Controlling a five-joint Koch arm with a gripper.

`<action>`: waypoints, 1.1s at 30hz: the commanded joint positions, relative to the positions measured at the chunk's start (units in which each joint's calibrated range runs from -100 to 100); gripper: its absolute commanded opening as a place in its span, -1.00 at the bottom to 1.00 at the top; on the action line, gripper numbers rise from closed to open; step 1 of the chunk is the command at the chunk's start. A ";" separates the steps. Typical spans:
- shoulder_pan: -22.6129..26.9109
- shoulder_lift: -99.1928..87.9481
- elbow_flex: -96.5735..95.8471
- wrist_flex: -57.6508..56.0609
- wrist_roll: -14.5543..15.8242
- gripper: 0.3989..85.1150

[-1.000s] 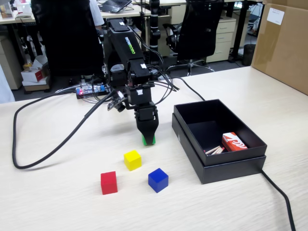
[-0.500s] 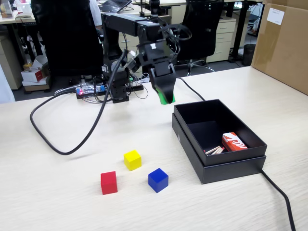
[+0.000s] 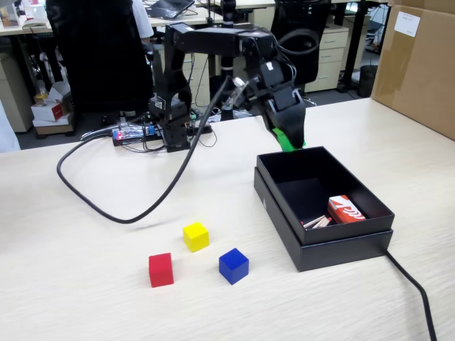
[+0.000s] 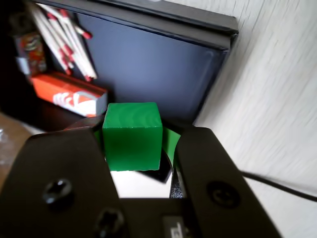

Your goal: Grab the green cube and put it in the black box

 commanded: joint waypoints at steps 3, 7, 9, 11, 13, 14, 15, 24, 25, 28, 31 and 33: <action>0.34 5.23 5.58 0.26 0.83 -0.99; 0.34 15.33 6.94 0.26 1.56 -0.99; 0.34 17.62 6.58 0.26 1.71 -0.99; 0.24 18.31 6.39 0.26 1.71 -0.99; 0.10 19.69 6.30 0.26 1.71 -0.99; 0.10 20.03 6.21 0.26 1.71 -0.99; 0.15 20.38 6.21 0.26 1.71 -0.98; 0.39 20.15 5.22 0.26 1.12 -0.34; 0.39 19.80 5.13 0.26 0.98 -0.26; 0.34 18.54 4.04 0.26 0.54 -0.08; 0.15 15.67 3.22 0.26 0.49 -0.06; 0.10 11.43 2.13 0.26 0.54 0.00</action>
